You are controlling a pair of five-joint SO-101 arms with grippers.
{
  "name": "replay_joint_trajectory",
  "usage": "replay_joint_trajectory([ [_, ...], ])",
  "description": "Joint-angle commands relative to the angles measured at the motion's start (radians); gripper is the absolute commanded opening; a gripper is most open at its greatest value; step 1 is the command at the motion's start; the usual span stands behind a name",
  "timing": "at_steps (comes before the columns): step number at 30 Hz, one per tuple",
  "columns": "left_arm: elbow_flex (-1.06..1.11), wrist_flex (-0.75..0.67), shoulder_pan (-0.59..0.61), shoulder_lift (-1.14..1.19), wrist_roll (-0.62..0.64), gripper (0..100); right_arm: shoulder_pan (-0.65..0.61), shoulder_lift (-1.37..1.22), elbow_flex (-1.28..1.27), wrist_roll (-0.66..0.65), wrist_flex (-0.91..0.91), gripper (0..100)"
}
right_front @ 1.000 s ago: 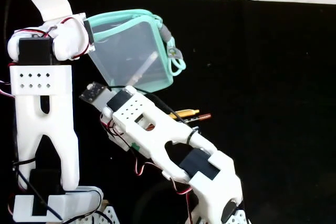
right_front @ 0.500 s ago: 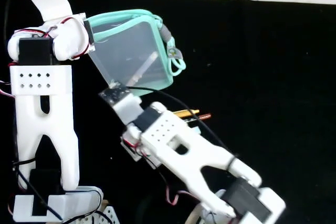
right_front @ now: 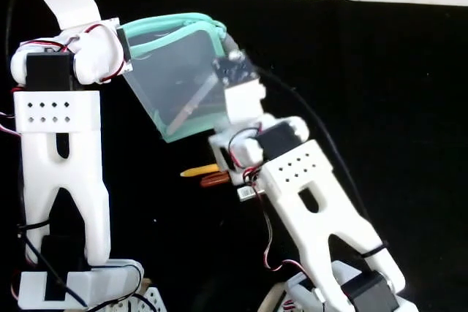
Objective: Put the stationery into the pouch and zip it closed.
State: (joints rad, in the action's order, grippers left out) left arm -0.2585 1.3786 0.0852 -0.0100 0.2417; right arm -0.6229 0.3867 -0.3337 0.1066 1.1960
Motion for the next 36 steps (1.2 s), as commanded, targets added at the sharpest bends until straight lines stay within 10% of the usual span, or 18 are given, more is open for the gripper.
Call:
replay_joint_trajectory([
  [1,0.058,0.005,-0.019,0.016,-0.006,1,0.015,0.038,0.176,0.011,-0.01,0.6],
  [36,0.059,0.005,-0.019,0.016,-0.006,1,-0.01,-0.811,1.719,-0.037,0.073,0.6],
])
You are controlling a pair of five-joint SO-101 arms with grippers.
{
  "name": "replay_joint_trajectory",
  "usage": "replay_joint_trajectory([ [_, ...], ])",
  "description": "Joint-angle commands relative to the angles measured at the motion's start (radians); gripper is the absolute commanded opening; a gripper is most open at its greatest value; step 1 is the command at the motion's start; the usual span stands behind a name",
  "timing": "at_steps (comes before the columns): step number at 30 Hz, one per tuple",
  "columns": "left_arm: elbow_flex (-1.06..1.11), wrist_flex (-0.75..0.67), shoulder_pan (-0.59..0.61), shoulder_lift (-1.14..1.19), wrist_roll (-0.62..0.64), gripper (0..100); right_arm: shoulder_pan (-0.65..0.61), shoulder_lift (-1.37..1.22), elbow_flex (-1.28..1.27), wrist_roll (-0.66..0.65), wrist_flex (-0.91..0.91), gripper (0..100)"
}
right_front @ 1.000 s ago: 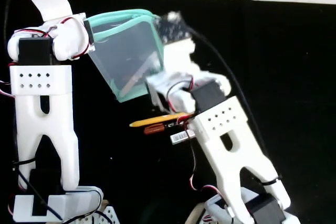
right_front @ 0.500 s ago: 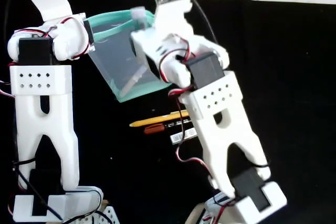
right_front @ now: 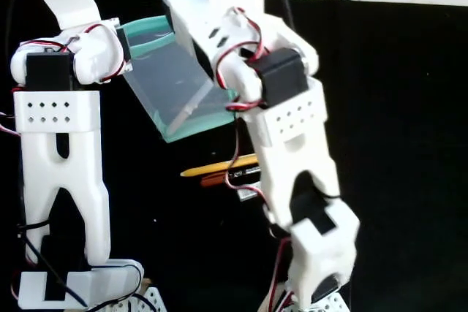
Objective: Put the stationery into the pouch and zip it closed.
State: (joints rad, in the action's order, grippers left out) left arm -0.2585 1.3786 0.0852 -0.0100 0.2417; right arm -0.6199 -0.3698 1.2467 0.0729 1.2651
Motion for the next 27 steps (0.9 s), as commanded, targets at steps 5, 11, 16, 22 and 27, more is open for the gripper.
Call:
replay_joint_trajectory([
  [5,0.059,0.005,-0.019,0.016,-0.006,1,-0.056,-0.202,0.366,-0.003,0.007,0.6],
  [11,0.059,0.005,-0.019,0.016,-0.006,1,-0.077,-0.344,0.532,-0.003,0.008,0.6],
  [16,0.059,0.005,-0.019,0.016,-0.006,1,-0.101,-0.351,0.524,-0.003,0.079,0.6],
  [22,0.059,0.005,-0.019,0.016,-0.006,1,-0.096,-0.381,0.524,-0.003,0.079,0.6],
  [27,0.058,-0.008,0.027,0.016,-0.006,1,-0.102,-0.394,0.524,-0.003,0.156,0.6],
])
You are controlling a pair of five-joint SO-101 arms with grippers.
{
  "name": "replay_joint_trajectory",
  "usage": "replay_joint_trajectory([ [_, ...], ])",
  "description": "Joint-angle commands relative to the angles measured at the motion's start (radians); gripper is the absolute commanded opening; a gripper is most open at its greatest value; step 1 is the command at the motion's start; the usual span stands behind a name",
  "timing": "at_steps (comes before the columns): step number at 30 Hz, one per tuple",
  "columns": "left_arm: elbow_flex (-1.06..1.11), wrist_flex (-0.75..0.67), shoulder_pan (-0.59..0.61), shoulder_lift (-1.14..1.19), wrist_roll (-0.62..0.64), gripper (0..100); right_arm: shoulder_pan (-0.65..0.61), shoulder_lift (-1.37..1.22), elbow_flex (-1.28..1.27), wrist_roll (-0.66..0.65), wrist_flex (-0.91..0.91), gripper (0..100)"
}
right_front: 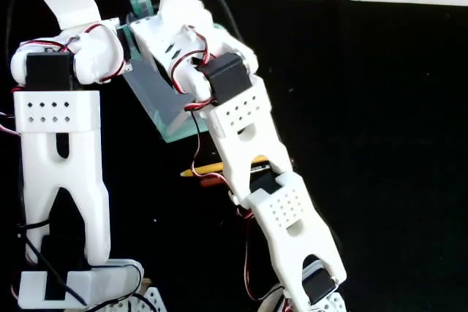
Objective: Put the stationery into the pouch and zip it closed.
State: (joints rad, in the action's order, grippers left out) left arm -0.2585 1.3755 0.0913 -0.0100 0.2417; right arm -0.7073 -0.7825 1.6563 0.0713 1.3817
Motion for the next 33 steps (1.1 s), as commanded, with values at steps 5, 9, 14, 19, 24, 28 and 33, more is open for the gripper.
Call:
replay_joint_trajectory([
  [5,0.058,-0.014,0.056,0.016,-0.006,1,-0.015,0.047,0.116,-0.005,0.094,0.6],
  [9,0.058,-0.014,0.051,0.016,-0.006,1,-0.015,0.071,0.113,-0.008,0.142,1.0],
  [14,0.058,-0.014,0.05,0.016,-0.006,1,-0.015,0.097,0.111,-0.008,0.189,11.9],
  [19,0.058,-0.014,0.05,0.016,-0.006,1,-0.015,0.104,0.111,-0.008,0.189,22.1],
  [24,0.058,-0.014,0.05,0.016,-0.006,1,-0.015,0.107,0.111,-0.008,0.189,22.1],
  [28,0.058,-0.014,0.05,0.016,-0.006,1,-0.008,0.15,0.113,-0.008,0.189,22.1],
  [33,0.058,-0.014,0.05,0.016,-0.006,1,0.008,0.274,0.111,-0.009,0.228,22.1],
])
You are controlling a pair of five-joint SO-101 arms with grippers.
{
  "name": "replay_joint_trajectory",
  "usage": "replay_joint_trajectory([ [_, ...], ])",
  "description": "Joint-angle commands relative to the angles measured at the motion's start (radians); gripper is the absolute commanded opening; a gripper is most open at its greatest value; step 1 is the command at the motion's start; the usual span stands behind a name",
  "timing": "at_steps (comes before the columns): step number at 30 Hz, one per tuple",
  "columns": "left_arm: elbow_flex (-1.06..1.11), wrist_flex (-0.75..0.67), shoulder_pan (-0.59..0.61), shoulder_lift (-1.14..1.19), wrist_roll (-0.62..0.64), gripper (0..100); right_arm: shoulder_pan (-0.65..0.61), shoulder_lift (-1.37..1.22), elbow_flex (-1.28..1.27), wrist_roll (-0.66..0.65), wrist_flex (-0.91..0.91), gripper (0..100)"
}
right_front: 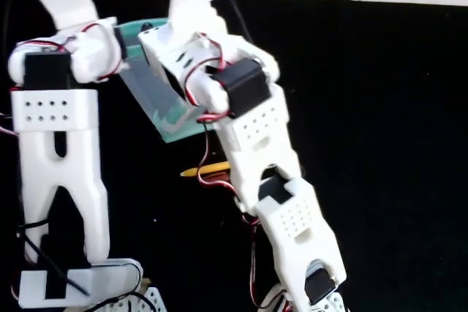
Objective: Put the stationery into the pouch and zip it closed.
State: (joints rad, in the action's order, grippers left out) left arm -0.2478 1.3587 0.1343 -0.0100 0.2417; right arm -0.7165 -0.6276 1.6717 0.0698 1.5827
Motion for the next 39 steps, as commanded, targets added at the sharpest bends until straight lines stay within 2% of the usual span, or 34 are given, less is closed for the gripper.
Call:
replay_joint_trajectory([
  [1,0.047,0.003,0.007,0.016,-0.006,1,0.019,0.14,0.096,-0.008,0.048,22.1],
  [6,0.047,0.003,0.007,0.016,-0.005,1,0.022,0.231,0.096,-0.008,0.18,22.1],
  [13,0.048,0.003,0.007,0.016,-0.005,1,0.05,0.254,0.093,-0.008,0.182,22.1],
  [18,0.048,0.003,0.007,0.016,-0.005,1,0.071,0.257,0.093,-0.104,0.183,22.1],
  [25,0.048,0.005,0.007,0.016,-0.005,1,0.071,0.263,0.054,-0.104,0.183,22.0],
  [28,0.048,0.005,0.007,0.016,-0.005,1,0.073,0.323,-0.137,-0.114,0.183,22.0],
  [34,0.048,0.005,0.007,0.018,-0.005,1,0.067,0.533,-0.657,-0.224,0.18,22.0],
  [39,0.048,0.003,0.007,0.018,-0.005,1,0.065,0.642,-0.923,-0.308,0.177,22.0],
])
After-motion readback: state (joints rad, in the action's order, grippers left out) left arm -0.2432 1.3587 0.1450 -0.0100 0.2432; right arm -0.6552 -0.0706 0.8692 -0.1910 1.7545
